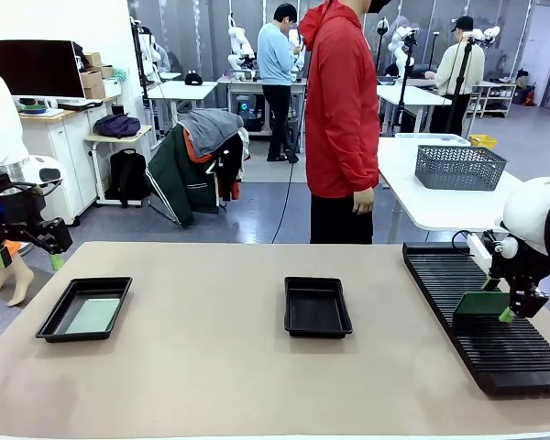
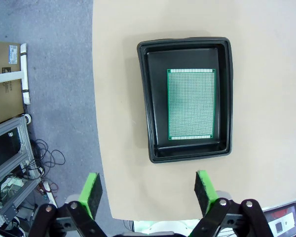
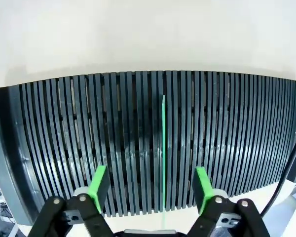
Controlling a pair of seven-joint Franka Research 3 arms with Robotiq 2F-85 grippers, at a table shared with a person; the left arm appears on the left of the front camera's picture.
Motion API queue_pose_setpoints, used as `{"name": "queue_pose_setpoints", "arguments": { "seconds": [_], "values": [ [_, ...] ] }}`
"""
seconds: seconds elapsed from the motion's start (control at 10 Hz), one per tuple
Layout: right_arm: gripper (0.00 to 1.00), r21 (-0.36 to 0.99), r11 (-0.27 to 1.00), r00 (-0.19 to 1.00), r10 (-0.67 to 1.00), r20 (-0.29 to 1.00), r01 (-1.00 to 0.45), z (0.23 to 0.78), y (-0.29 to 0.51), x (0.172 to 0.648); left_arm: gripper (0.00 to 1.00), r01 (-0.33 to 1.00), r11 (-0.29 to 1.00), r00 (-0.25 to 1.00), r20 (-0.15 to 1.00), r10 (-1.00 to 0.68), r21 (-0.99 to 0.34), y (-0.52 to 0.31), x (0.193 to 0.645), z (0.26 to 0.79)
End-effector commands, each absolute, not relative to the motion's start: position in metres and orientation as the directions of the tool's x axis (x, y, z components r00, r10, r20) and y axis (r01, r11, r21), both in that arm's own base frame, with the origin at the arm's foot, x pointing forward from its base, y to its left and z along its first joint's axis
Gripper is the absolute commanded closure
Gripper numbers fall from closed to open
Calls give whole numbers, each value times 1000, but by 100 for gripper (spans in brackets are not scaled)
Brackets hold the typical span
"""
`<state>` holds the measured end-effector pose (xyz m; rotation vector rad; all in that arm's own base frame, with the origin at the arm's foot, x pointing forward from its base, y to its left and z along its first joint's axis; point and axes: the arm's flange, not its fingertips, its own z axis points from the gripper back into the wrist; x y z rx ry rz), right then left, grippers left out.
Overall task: Inspect and transfer BCBs to ESD trays.
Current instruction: Pick up the Blank PCB from the PCB Rack and place it in the right ESD tray.
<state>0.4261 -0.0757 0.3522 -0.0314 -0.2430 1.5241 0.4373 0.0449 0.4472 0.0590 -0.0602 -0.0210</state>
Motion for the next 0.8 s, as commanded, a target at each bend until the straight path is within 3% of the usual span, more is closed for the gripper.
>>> {"name": "queue_pose_setpoints", "arguments": {
  "seconds": [0.0,0.7],
  "values": [
    [16,-208,45,12,988,157,-977,346,-79,432,0,17,998,998,63,-21,60,45,438,445],
    [41,-185,45,20,990,138,-982,348,-76,436,0,17,998,998,63,-21,60,45,438,445]
  ]
}}
